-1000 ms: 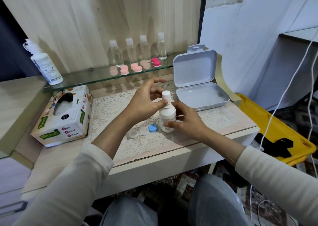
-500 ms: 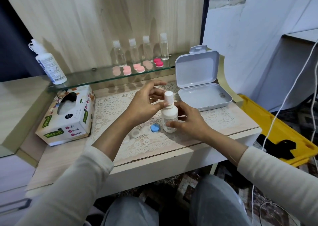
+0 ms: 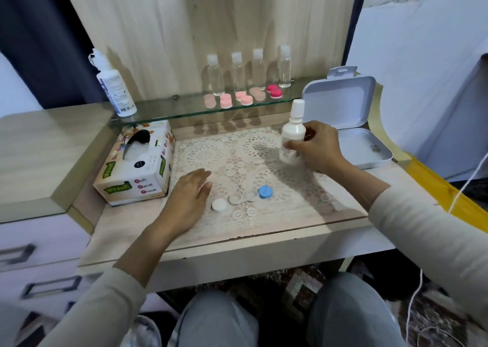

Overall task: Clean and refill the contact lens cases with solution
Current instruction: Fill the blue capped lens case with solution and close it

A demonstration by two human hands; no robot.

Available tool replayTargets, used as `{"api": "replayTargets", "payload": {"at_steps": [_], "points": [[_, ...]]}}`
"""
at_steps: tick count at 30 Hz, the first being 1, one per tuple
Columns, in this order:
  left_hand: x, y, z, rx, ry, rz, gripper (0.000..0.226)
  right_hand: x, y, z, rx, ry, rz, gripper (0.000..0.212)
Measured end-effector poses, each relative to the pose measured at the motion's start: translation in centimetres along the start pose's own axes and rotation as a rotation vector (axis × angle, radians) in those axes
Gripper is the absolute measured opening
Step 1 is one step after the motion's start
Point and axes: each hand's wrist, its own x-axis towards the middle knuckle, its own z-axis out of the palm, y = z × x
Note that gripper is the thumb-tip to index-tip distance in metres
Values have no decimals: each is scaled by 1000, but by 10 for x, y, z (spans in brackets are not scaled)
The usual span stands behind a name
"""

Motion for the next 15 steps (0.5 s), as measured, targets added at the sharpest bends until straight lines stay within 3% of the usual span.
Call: {"api": "replayTargets", "payload": {"at_steps": [15], "points": [[-12, -39, 18, 96, 47, 28, 39, 14, 6, 22, -88, 71, 25, 51]]}}
